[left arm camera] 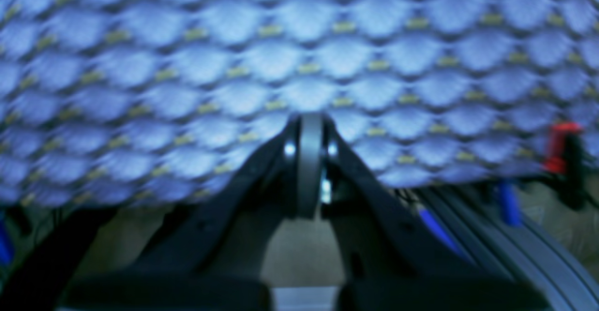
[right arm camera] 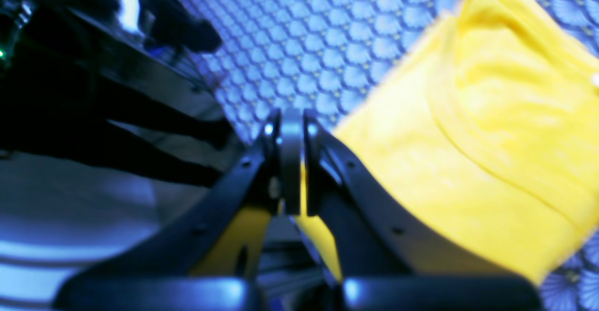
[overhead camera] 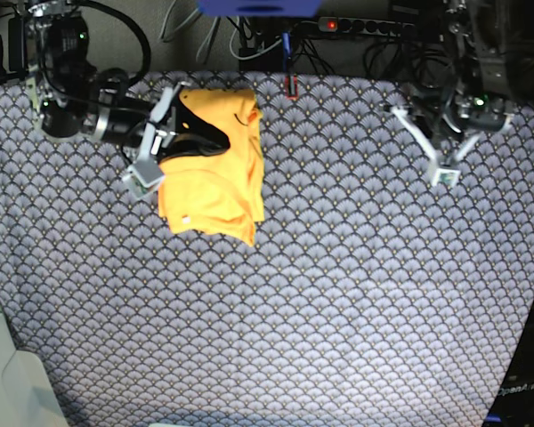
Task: Fold the T-shirt properly
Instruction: 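Pat down the bundle's collar end with the right gripper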
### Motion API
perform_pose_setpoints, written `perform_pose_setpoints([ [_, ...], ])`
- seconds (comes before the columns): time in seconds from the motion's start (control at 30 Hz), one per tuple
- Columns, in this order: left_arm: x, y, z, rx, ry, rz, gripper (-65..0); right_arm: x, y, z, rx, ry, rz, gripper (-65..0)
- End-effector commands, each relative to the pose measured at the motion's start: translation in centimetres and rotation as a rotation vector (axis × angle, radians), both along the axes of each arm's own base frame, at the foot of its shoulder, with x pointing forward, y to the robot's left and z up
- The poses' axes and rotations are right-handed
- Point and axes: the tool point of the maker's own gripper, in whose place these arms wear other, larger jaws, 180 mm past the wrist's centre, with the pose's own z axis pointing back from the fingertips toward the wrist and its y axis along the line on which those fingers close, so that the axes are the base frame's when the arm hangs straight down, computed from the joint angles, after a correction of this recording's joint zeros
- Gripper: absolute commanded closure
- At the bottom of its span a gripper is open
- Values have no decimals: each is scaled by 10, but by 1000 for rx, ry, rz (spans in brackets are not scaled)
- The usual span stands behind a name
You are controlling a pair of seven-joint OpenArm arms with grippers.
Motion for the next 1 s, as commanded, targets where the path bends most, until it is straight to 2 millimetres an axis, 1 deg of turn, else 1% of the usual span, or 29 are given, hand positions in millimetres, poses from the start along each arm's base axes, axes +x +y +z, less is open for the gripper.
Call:
perform_pose_setpoints([
  [0.0, -2, 8, 5, 17, -10, 6, 0, 4, 1, 5, 30, -15, -1, 0],
  [0.13, -8, 22, 6, 52, -2, -28, 0, 5, 17, -11, 50, 39, 44, 0],
  [0.23, -11, 34, 8, 74, -6, -40, 0, 3, 24, -23, 82, 78, 37, 0],
  [0.33, -12, 41, 10, 90, -9, -42, 0, -4, 30, -41, 52, 97, 49, 0],
  [0.43, -13, 44, 10, 96, -8, -41, 0, -13, 39, -59, 28, 123, 66, 0],
  [0.53, -21, 45, 7, 100, 13, -43, 0, -24, 52, -67, 58, 148, 86, 0],
  [0.57, -21, 45, 7, 100, 13, -43, 0, -28, 55, -69, 67, 159, 91, 0],
  [0.67, -21, 45, 7, 100, 13, -43, 0, -30, 65, -79, 87, 179, 104, 0],
  [0.73, -21, 45, 7, 99, 15, -44, 0, -31, 66, -92, 80, 210, 105, 0],
  [0.8, -21, 45, 7, 99, 15, -44, 0, -28, 64, -104, 66, 234, 98, 0],
  [0.87, -22, 45, 6, 99, 16, -44, 0, -27, 58, -110, 49, 241, 99, 0],
  [0.97, -22, 46, 7, 101, 16, -44, 0, -24, 51, -111, 27, 226, 109, 0],
])
